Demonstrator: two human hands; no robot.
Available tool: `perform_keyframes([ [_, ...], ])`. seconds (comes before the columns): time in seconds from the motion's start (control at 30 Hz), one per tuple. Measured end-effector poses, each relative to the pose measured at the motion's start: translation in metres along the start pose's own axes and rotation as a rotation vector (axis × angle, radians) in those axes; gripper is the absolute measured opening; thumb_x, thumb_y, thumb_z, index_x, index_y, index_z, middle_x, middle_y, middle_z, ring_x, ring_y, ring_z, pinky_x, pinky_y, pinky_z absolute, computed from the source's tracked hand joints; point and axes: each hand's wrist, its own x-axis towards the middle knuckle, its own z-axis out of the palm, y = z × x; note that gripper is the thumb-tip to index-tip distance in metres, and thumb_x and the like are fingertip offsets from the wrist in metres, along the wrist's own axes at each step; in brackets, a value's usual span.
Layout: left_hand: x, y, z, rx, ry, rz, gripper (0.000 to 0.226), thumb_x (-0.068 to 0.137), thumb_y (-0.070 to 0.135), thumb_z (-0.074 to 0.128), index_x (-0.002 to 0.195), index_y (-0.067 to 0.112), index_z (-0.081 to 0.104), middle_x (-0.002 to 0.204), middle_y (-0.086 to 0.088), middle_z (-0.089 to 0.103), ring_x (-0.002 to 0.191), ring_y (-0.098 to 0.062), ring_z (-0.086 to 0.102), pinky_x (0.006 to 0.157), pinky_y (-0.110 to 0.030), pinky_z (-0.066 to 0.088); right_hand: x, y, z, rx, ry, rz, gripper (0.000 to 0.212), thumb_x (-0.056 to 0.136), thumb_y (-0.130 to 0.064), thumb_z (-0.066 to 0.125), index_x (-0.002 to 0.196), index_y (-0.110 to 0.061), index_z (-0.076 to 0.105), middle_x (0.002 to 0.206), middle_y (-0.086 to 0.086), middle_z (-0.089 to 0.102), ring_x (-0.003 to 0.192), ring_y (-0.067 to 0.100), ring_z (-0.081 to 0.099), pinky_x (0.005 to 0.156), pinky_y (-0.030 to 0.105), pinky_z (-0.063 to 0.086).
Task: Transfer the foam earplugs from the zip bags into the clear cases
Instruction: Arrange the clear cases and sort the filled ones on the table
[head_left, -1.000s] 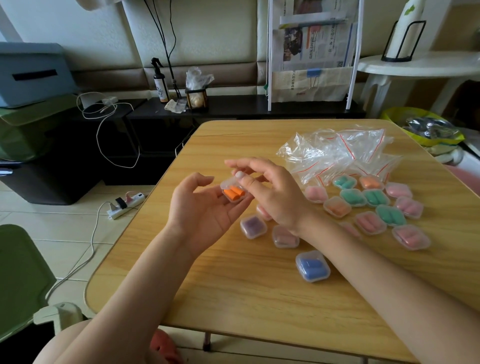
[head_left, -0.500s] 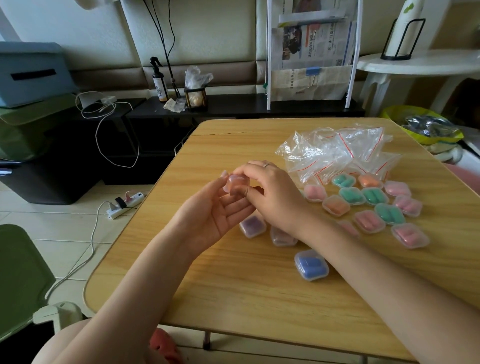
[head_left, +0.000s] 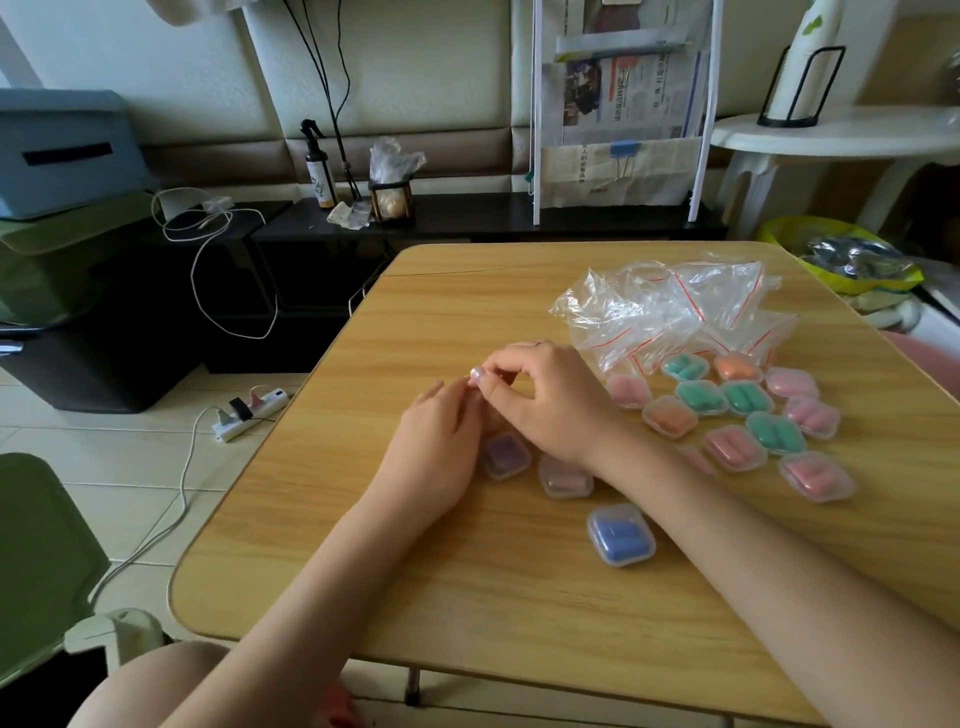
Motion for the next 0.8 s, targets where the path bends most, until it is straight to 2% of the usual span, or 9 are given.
perform_keyframes([
  [0.07,-0.001,-0.002,0.004,0.084,-0.054,0.060,0.041,0.104,0.021,0.028,0.142,0.011,0.040,0.142,-0.007,0.047,0.140,-0.018,0.023,0.109,-0.018,0.011,0.001,0.001,-0.004,-0.060,0.009,-0.016,0.033,0.089,-0.039,0.049,0.084,-0.018,0.073,0.082,-0.005,0.071,0.087,0.017,0.062,0.085,0.044,0.047],
  [0.17,-0.002,0.000,0.004,0.081,-0.124,0.144,0.050,0.104,0.029,0.026,0.151,0.014,0.016,0.157,-0.003,0.021,0.133,0.007,-0.001,0.102,-0.006,-0.007,0.007,0.004,-0.022,-0.088,0.095,-0.005,0.027,0.093,-0.036,0.051,0.088,-0.023,0.074,0.086,-0.006,0.073,0.087,0.016,0.065,0.085,0.043,0.049],
  [0.23,-0.004,0.000,0.008,0.056,-0.168,0.162,0.059,0.099,0.045,0.025,0.152,0.021,0.011,0.159,0.004,0.012,0.135,0.006,-0.009,0.109,-0.014,-0.007,0.012,0.013,-0.043,-0.038,0.147,0.112,0.028,0.095,-0.038,0.049,0.088,-0.025,0.074,0.087,-0.002,0.074,0.085,0.019,0.068,0.082,0.043,0.052],
  [0.33,-0.007,-0.002,0.016,0.084,-0.265,0.223,0.077,0.085,0.070,0.022,0.151,0.034,0.005,0.159,0.012,0.002,0.143,-0.004,-0.017,0.116,-0.029,-0.002,0.008,0.033,-0.075,0.032,0.072,0.327,0.029,0.097,-0.039,0.048,0.085,-0.026,0.071,0.083,-0.002,0.072,0.082,0.016,0.068,0.082,0.037,0.052],
  [0.47,-0.005,0.000,0.024,0.157,-0.320,0.316,0.085,0.074,0.082,0.022,0.148,0.045,-0.001,0.158,0.013,-0.005,0.143,-0.005,-0.019,0.117,-0.035,0.001,-0.026,0.047,-0.113,-0.056,-0.024,0.332,0.022,0.097,-0.035,0.050,0.093,-0.030,0.072,0.079,-0.012,0.072,0.078,0.008,0.068,0.081,0.032,0.053],
  [0.5,-0.004,0.003,0.025,0.150,-0.331,0.322,0.086,0.072,0.082,0.023,0.147,0.047,-0.002,0.158,0.013,-0.006,0.143,-0.006,-0.019,0.117,-0.037,0.002,-0.035,0.049,-0.121,-0.080,-0.034,0.320,0.022,0.098,-0.032,0.050,0.096,-0.030,0.071,0.066,-0.020,0.068,0.064,-0.002,0.063,0.072,0.028,0.052],
  [0.57,-0.004,0.008,0.028,0.158,-0.350,0.337,0.088,0.071,0.083,0.026,0.145,0.050,-0.006,0.158,0.012,-0.013,0.144,-0.010,-0.016,0.117,-0.041,0.005,-0.053,0.055,-0.132,-0.145,-0.020,0.297,0.024,0.098,-0.028,0.048,0.097,-0.025,0.072,0.050,-0.016,0.059,0.047,0.001,0.051,0.054,0.028,0.043],
  [0.67,-0.003,0.017,0.033,0.232,-0.363,0.341,0.092,0.073,0.084,0.033,0.145,0.048,-0.011,0.158,0.007,-0.016,0.145,-0.020,-0.006,0.116,-0.044,0.008,-0.074,0.075,-0.141,-0.312,0.069,0.268,0.028,0.095,-0.026,0.048,0.090,-0.013,0.073,0.073,-0.002,0.066,0.073,0.021,0.060,0.064,0.032,0.045],
  [0.8,0.003,0.030,0.047,0.309,-0.341,0.402,0.094,0.074,0.083,0.028,0.151,0.036,0.003,0.160,0.002,0.005,0.145,-0.018,0.002,0.116,-0.041,0.011,-0.085,0.098,-0.141,-0.415,-0.026,0.301,0.033,0.095,-0.036,0.046,0.121,-0.027,0.064,0.131,-0.004,0.057,0.125,0.020,0.047,0.105,0.040,0.037],
])
